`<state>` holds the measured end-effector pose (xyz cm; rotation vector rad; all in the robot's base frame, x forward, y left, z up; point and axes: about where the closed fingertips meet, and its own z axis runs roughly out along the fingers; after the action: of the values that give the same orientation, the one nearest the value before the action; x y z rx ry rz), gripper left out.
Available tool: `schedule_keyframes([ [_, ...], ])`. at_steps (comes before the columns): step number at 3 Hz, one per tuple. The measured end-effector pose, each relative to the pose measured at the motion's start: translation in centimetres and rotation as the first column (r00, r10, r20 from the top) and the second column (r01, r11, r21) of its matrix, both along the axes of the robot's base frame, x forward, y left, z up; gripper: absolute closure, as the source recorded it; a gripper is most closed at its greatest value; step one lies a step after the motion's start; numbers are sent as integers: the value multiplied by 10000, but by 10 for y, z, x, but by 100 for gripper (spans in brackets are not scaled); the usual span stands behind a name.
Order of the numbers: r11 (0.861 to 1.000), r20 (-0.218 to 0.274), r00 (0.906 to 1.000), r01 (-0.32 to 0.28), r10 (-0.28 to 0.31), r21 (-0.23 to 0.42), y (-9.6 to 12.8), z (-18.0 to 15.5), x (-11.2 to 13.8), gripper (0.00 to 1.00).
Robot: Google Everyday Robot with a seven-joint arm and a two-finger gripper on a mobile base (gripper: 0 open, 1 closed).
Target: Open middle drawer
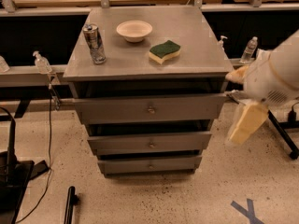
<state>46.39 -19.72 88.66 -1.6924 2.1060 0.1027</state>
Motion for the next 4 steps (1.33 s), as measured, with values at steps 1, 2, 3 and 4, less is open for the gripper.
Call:
schedule_keyframes([
  [1, 9779, 378, 9928, -1186, 1137, 1722, 45, -91, 34, 0],
  [2, 9826, 674, 9936, -1000, 904, 1565, 40, -83, 41, 0],
  [3, 9814, 691, 9937, -990, 887, 1645, 43, -94, 29, 0],
  [4, 9669, 1125, 9911, -956, 705, 2364, 55, -139, 30, 0],
])
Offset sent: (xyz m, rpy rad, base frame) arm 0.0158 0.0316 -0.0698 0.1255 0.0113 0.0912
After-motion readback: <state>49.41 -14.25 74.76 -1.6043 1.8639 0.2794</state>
